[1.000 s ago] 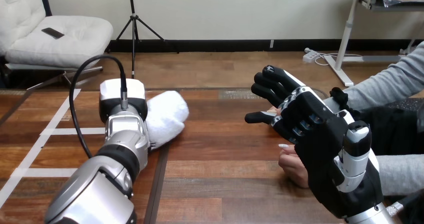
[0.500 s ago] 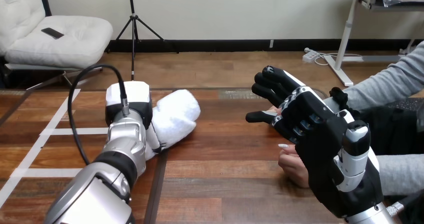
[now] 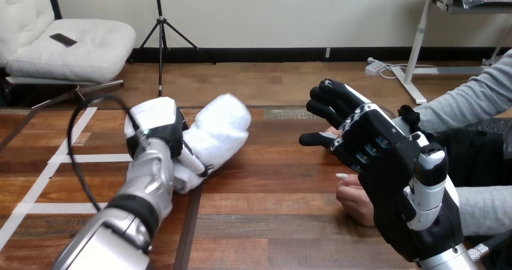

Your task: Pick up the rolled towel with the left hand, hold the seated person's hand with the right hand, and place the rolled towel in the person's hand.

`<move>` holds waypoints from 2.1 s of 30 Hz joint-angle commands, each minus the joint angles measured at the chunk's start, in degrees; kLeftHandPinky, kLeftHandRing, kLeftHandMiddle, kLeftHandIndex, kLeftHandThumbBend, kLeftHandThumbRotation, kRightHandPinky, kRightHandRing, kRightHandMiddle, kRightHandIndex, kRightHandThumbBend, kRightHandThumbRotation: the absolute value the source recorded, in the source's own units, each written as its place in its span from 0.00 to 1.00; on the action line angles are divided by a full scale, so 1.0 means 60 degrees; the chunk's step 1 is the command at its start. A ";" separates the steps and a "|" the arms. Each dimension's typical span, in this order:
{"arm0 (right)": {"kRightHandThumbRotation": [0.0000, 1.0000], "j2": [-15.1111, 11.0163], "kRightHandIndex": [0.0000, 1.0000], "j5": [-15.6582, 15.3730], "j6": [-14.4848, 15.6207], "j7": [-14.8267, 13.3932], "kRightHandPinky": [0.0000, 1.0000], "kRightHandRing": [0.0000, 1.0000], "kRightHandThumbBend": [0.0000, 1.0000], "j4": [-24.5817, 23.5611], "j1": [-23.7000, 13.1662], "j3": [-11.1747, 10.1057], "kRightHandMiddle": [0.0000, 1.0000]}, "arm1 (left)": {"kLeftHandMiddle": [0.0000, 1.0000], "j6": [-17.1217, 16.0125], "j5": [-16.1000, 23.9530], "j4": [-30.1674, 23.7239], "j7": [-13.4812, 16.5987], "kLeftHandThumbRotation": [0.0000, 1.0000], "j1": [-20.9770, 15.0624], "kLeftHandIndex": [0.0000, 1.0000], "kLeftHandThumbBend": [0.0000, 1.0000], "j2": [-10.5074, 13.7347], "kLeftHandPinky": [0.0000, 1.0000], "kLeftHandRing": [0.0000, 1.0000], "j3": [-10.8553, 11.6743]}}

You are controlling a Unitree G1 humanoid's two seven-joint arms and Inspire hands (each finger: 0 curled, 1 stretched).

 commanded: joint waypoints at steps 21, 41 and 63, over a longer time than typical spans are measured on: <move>1.00 -0.0094 0.90 -0.0273 0.0040 -0.0055 0.84 0.94 0.91 0.0532 -0.0494 -0.0184 0.93 | 0.33 -0.1429 -0.1285 -0.6280 0.0910 0.00 0.3569 0.41 0.72 0.0817 0.18 0.23 0.2219; 1.00 -0.0809 0.92 -0.0864 0.0062 0.0187 0.89 0.95 0.85 0.1306 -0.0999 -0.0489 0.94 | 0.38 -0.1855 -0.2056 -1.0077 0.0154 0.00 0.6378 0.43 0.68 0.0658 0.26 0.31 0.3212; 0.96 -0.1571 0.86 -0.1563 -0.0483 -0.0103 0.81 0.87 0.83 0.2839 -0.2136 -0.0912 0.89 | 0.39 -0.2818 -0.2111 -1.1689 -0.0078 0.00 0.8113 0.42 0.68 0.0470 0.29 0.34 0.3239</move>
